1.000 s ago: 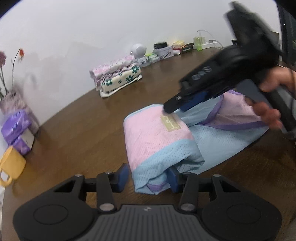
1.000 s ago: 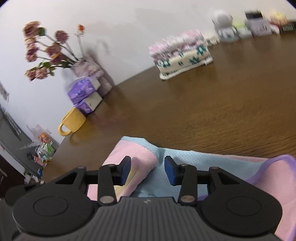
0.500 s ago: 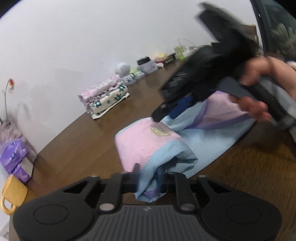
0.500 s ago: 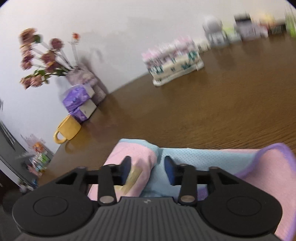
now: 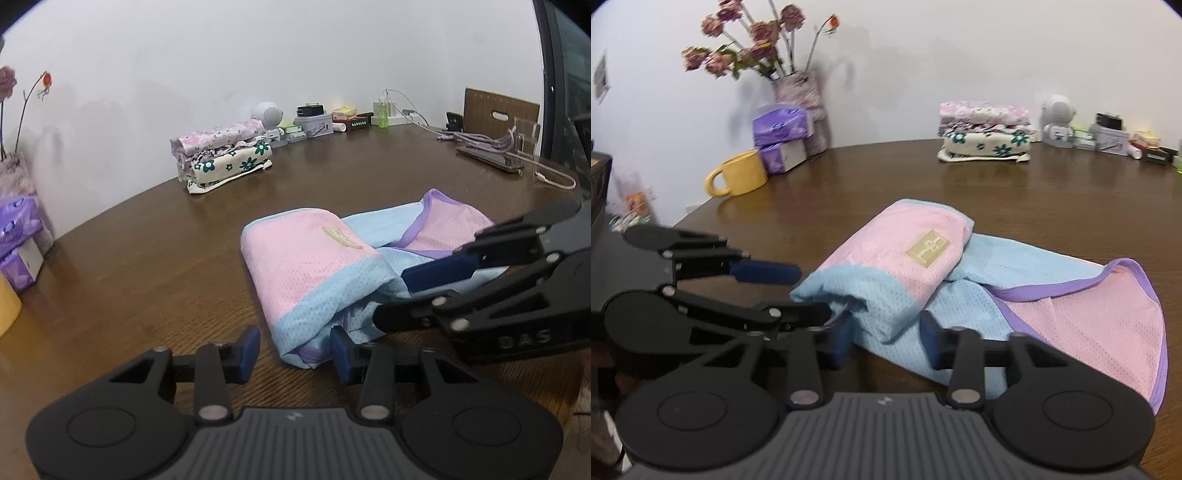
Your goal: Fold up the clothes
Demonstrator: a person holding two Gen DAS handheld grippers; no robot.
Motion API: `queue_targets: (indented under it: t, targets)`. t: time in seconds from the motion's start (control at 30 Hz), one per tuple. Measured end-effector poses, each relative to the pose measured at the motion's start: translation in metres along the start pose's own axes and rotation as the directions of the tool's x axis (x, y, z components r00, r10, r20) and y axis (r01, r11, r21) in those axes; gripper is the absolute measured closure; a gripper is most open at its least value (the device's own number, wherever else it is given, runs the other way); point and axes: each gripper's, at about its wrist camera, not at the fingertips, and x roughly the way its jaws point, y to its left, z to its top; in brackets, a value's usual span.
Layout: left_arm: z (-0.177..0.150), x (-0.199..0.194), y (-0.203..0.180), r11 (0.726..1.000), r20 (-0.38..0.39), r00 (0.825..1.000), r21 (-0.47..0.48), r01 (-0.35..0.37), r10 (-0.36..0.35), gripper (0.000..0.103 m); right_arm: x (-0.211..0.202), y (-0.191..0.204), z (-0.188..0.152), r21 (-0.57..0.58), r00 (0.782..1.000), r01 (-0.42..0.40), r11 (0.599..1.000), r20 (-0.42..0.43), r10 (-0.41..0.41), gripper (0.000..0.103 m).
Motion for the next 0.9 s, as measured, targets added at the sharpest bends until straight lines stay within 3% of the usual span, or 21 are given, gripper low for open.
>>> queue_targets:
  t: [0.13, 0.23, 0.37, 0.6, 0.7, 0.77, 0.83, 0.9]
  targets:
    - [-0.002, 0.003, 0.003, 0.999, 0.005, 1.000, -0.053, 0.004, -0.004, 0.093, 0.006, 0.001, -0.004, 0.016, 0.999, 0.041, 0.999, -0.008, -0.041, 0.090]
    - [-0.005, 0.002, 0.006, 0.995, 0.023, 1.000, -0.095, -0.003, 0.005, 0.098, 0.006, 0.001, -0.008, 0.032, 0.998, 0.061, 0.998, -0.008, -0.061, 0.096]
    - [-0.008, -0.002, 0.013, 0.988, 0.034, 0.999, -0.157, 0.007, -0.001, 0.098, 0.003, 0.004, -0.012, 0.029, 0.998, 0.069, 0.997, -0.011, -0.069, 0.096]
    - [-0.011, -0.005, 0.016, 0.976, 0.029, 1.000, -0.215, 0.008, -0.002, 0.073, -0.003, 0.010, -0.013, 0.015, 0.996, 0.092, 0.996, 0.008, -0.092, 0.083]
    - [-0.012, -0.005, 0.015, 0.975, 0.028, 1.000, -0.224, 0.010, -0.004, 0.072, 0.002, 0.011, -0.013, 0.018, 0.996, 0.087, 0.996, 0.000, -0.087, 0.083]
    - [-0.013, -0.005, 0.015, 0.973, 0.027, 1.000, -0.229, 0.011, -0.005, 0.073, 0.003, 0.014, -0.014, 0.008, 0.995, 0.097, 0.995, 0.000, -0.097, 0.085]
    - [-0.014, -0.005, 0.017, 0.970, 0.029, 1.000, -0.242, 0.015, -0.009, 0.095, 0.004, 0.015, -0.016, 0.000, 0.994, 0.114, 0.994, -0.002, -0.114, 0.094]
    - [-0.016, -0.006, 0.022, 0.963, 0.037, 0.999, -0.268, 0.020, -0.011, 0.096, 0.002, 0.013, -0.017, 0.005, 0.993, 0.116, 0.993, -0.002, -0.116, 0.095]
